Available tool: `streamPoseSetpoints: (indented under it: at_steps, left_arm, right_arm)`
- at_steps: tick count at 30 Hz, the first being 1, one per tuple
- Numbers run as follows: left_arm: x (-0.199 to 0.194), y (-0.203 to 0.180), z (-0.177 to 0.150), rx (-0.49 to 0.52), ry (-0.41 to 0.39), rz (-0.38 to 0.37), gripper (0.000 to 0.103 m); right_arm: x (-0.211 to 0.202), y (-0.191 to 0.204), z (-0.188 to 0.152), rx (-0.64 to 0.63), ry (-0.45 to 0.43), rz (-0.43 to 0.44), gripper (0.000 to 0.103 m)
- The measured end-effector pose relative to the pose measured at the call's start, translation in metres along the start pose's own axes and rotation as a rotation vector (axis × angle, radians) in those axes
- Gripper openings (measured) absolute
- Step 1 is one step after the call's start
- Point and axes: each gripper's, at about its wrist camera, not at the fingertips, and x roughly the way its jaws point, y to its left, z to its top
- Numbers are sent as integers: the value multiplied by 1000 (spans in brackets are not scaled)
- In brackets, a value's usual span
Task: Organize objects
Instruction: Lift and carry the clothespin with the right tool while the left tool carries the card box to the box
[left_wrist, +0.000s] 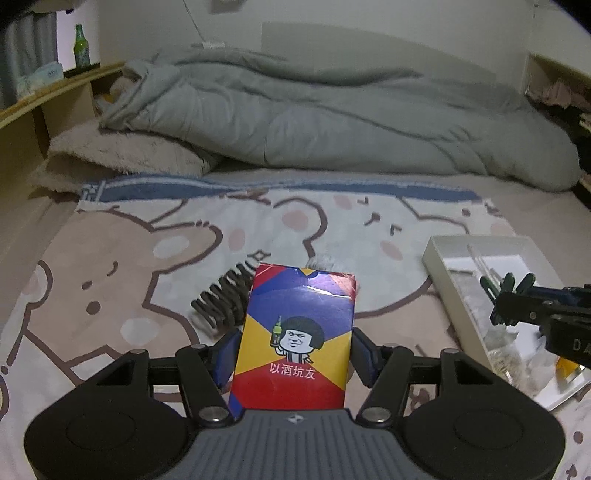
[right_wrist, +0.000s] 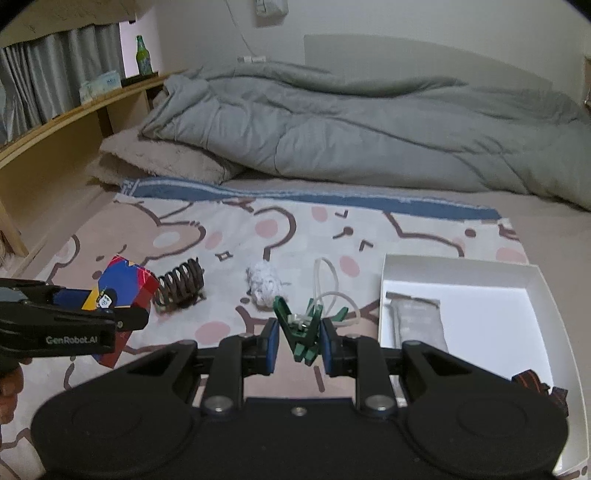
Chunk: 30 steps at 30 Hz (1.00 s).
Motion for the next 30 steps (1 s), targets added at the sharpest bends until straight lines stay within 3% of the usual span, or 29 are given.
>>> streamPoseSetpoints:
  at_steps: [14, 30]
  left_arm:
    - [-17, -20, 1, -19, -84, -2, 63]
    - [-5, -62, 11, 9, -87, -54, 63]
  right_arm:
    - [-28, -13, 1, 25, -98, -36, 24]
    - [-43, -54, -2, 83, -125, -100, 24]
